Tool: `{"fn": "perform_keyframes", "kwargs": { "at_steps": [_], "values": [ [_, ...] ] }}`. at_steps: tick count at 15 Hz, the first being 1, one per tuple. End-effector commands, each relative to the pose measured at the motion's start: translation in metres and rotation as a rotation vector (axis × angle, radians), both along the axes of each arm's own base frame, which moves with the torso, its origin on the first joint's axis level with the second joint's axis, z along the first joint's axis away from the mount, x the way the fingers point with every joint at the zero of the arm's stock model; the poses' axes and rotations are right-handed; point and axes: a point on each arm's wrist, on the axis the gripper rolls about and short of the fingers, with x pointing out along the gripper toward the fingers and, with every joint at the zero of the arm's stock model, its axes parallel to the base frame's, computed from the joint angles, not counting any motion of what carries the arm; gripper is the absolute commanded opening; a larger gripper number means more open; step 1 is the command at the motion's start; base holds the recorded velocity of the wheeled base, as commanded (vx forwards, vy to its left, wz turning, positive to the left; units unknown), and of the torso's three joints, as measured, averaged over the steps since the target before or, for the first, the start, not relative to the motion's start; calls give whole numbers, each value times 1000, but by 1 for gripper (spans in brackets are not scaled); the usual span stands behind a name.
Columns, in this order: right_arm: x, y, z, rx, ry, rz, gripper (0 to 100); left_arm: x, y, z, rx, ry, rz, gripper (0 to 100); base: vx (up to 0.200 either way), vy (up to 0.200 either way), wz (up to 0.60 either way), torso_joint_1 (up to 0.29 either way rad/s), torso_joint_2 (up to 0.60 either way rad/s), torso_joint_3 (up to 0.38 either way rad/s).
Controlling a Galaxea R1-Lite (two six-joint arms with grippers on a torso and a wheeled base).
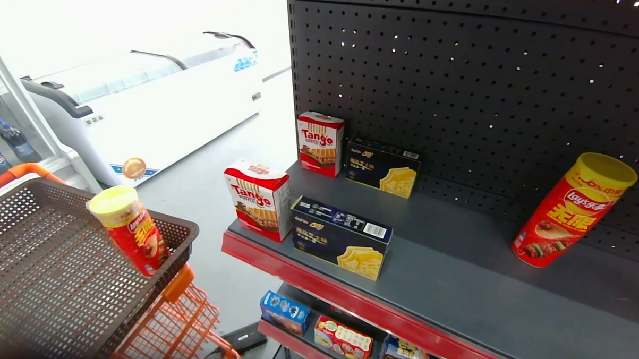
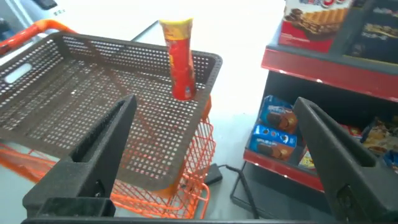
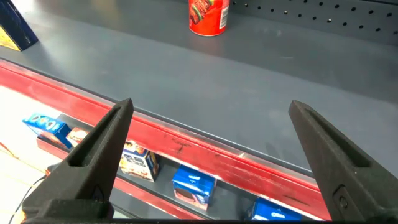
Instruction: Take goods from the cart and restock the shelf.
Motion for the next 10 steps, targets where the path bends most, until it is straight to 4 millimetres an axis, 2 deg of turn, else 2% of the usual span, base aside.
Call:
{"fn": "perform_keyframes", "kwargs": {
  "at_steps": [1,5,7,10],
  "values": [
    [0,0,0,0,1,0,100,51,2,43,-15,226,71,100,0,0,0,0,0,0],
    [0,0,0,0,1,0,100,88,12,38,-25,405,172,100,0,0,0,0,0,0],
    [0,0,0,0,1,0,100,130,36,35,-8,418,213,100,0,0,0,0,0,0],
    [0,0,0,0,1,0,100,180,45,26,9,349,140,100,0,0,0,0,0,0]
  ]
}}
